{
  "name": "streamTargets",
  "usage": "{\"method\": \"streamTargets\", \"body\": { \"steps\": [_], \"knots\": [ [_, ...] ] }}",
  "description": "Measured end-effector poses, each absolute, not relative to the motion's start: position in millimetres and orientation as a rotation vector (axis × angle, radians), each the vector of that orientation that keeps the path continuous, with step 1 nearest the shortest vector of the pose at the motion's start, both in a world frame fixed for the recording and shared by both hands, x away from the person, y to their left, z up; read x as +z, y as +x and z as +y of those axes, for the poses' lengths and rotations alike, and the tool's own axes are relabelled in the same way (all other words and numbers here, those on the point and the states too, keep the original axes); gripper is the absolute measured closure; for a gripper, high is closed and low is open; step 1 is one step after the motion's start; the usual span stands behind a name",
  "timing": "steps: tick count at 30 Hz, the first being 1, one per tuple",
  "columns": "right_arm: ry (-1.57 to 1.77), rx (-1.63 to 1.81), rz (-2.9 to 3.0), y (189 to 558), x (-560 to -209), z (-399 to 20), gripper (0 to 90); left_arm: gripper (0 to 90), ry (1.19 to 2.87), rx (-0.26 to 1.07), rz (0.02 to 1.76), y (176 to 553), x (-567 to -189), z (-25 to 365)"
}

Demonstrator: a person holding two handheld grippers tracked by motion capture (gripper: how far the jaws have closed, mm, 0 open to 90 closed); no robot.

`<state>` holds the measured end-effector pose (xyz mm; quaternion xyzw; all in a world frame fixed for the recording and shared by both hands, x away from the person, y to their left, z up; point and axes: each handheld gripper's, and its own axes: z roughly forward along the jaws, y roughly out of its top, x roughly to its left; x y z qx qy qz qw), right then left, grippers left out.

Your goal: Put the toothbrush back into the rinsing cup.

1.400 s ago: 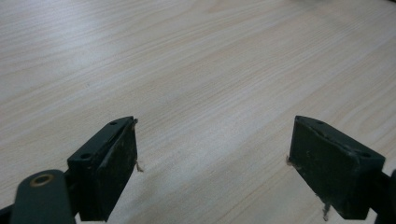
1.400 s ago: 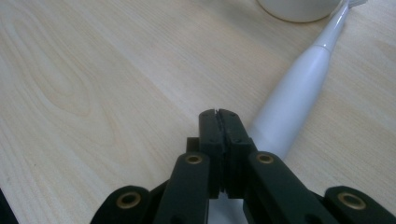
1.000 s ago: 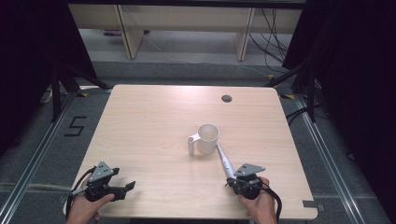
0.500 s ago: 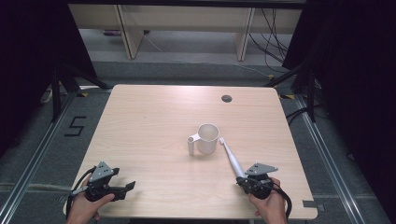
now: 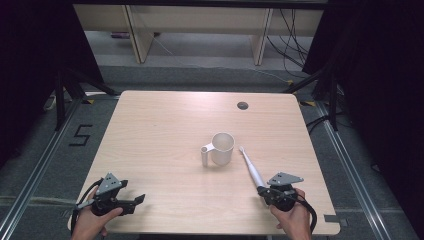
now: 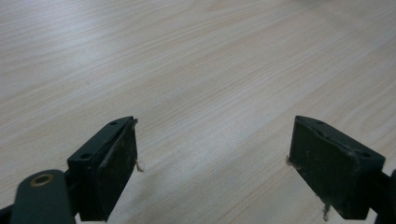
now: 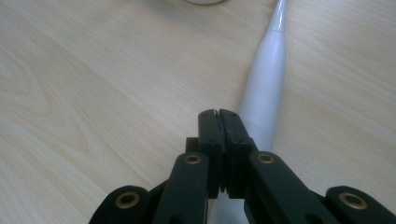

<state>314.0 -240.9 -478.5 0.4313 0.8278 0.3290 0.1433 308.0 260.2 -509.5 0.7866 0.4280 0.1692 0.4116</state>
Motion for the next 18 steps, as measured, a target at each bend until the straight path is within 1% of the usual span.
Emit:
{"method": "streamTargets", "body": {
  "steps": [3, 4, 5, 7, 9, 10, 13, 18],
  "knots": [
    [1.217, 0.927, 2.377, 316.4, -473.8, -241.2, 85.8, 14.8, 1.981, 0.426, 1.077, 308.1, -509.7, 260.1],
    [1.218, 0.902, 2.371, 319.4, -470.9, -241.2, 81.3, 14.8, 1.976, 0.429, 1.077, 308.0, -510.0, 259.9],
    [1.218, 0.902, 2.371, 319.4, -470.9, -241.2, 81.3, 14.8, 1.975, 0.429, 1.076, 308.1, -510.1, 259.9],
    [1.215, 0.879, 2.353, 322.6, -468.2, -240.9, 77.0, 14.8, 1.975, 0.43, 1.076, 308.1, -510.1, 259.9],
    [1.245, 0.885, 2.338, 325.7, -466.2, -239.4, 69.2, 14.8, 1.978, 0.429, 1.077, 308.1, -509.7, 260.2],
    [1.247, 0.876, 2.334, 327.2, -464.6, -239.8, 68.0, 14.8, 1.97, 0.43, 1.079, 308.2, -510.1, 259.9],
    [1.277, 0.851, 2.34, 332.4, -462.8, -239.9, 60.4, 14.8, 1.973, 0.424, 1.079, 308.5, -510.1, 260.1],
    [1.277, 0.792, 2.385, 342.6, -463.4, -241.9, 52.5, 14.8, 1.98, 0.425, 1.08, 308.2, -508.7, 261.2]
  ]
}}
